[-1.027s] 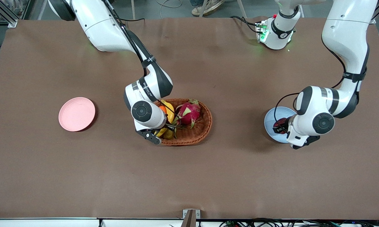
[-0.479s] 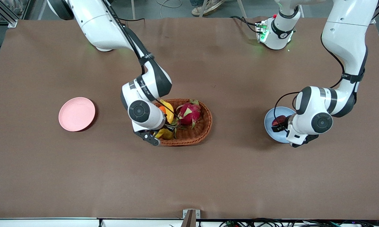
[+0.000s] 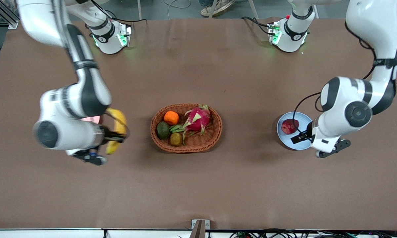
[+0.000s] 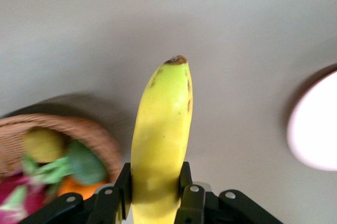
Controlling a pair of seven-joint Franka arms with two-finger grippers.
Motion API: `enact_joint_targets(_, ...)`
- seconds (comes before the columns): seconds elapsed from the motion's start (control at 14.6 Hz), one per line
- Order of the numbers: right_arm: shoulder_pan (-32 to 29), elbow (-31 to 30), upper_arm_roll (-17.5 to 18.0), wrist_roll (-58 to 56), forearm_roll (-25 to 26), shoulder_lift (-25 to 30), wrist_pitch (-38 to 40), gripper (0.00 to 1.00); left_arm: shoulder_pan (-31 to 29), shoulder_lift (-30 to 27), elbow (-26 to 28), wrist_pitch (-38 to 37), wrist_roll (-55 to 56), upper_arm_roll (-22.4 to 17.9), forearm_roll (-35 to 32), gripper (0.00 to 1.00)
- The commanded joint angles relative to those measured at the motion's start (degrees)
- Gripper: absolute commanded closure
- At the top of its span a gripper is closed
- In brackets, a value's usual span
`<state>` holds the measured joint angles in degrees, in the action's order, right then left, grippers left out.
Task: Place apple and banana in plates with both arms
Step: 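Release the apple and lift the left gripper while the right gripper carries the banana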
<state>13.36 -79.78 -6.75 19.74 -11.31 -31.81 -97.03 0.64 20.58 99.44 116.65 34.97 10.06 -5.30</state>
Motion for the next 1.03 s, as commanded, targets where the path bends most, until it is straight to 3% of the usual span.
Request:
enact_joint_targets(0.0,-5.0,-9.0,1.5,-8.8,6.2,6.3,-1.1,0.74,0.1,-5.5,-3.1,-5.8,-0.5,0.2,-1.2,0.00)
enact_joint_targets(0.27,-11.7,-17.4,1.5,-19.6,6.5,11.0,-2.4,0.74,-0.7,-12.4,-6.6,-12.4,-14.5,-0.5,-1.1,0.00)
enact_joint_targets(0.55,-13.5,-33.7,1.5,-26.7,8.4,18.3,-17.1,0.74,-2.0,-18.2,-9.9,-22.4,-26.3,0.0,-1.0,0.00)
enact_joint_targets(0.82,-14.3,-44.3,1.5,-28.3,8.4,20.6,-29.1,0.73,-1.1,-20.7,-11.5,-27.8,-29.2,-0.5,0.4,0.00)
enact_joint_targets(0.96,-14.3,-46.3,1.5,-28.4,8.4,20.2,-33.6,0.73,-0.8,-21.6,-11.5,-30.8,-29.7,-1.1,2.2,0.00)
